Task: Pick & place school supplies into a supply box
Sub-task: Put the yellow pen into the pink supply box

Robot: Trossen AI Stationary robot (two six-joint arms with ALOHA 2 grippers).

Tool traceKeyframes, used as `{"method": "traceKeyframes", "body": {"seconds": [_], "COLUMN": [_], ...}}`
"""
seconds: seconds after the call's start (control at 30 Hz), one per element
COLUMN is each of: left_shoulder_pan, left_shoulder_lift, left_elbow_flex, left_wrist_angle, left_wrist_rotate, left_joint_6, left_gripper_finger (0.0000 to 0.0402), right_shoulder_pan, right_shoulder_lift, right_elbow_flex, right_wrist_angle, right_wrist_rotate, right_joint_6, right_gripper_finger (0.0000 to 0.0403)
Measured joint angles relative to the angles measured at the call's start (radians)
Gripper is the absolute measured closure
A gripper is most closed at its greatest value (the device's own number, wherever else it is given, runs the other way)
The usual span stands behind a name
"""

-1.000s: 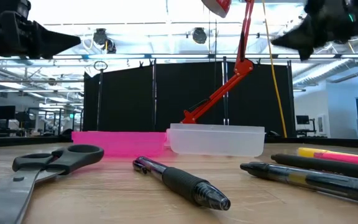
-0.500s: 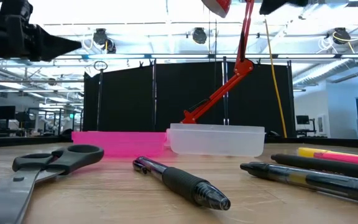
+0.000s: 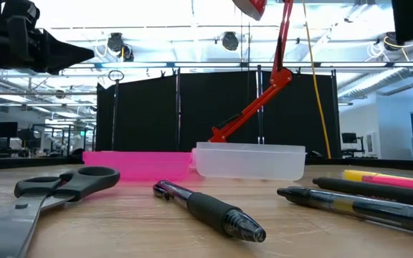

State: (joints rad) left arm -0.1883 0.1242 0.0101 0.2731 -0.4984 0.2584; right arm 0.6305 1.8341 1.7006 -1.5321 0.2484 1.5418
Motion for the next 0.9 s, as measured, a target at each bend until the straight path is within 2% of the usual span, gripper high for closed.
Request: {"method": "traceKeyframes", "body": {"seconds": [0.17,0.33,0.47,0.6,0.73,0.9], "left_shoulder_pan": [0.000,0.000,0.000,0.000,0.000,0.000], "left_shoulder_lift": [0.000,0.000,0.000,0.000,0.000,0.000], "left_elbow_flex": [0.000,0.000,0.000,0.000,0.000,0.000], "left_wrist_angle": [0.000,0.005,0.006,0.001,0.003,0.014], "left_wrist_rotate": [0.000,0.000,0.000,0.000,0.000,0.000], "left_joint_6": [0.002,0.001,-0.010,0.005,0.010,0.034], "left_gripper_finger": [0.0371,0.0371,0.0371,0.0371,0.0371,0.0371], "right_shoulder_pan": [0.025,0.006,-0.025,-0.057,-0.080,-0.098], "right_shoulder_lift": [0.048,0.043,0.037,0.038,0.038,0.038], "right_elbow_flex": [-0.063,-0.164,-0.261,-0.357,-0.403,-0.419], "right_wrist_angle": [0.020,0.078,0.220,0.370,0.405,0.429], "right_wrist_rotate": [0.047,0.104,0.054,0.013,0.012,-0.035], "right_joint_6": [0.068,0.159,0.168,0.150,0.162,0.184], "right_gripper_finger": [0.0382,0.0322,0.0266,0.0227,0.0210,0.0214]}}
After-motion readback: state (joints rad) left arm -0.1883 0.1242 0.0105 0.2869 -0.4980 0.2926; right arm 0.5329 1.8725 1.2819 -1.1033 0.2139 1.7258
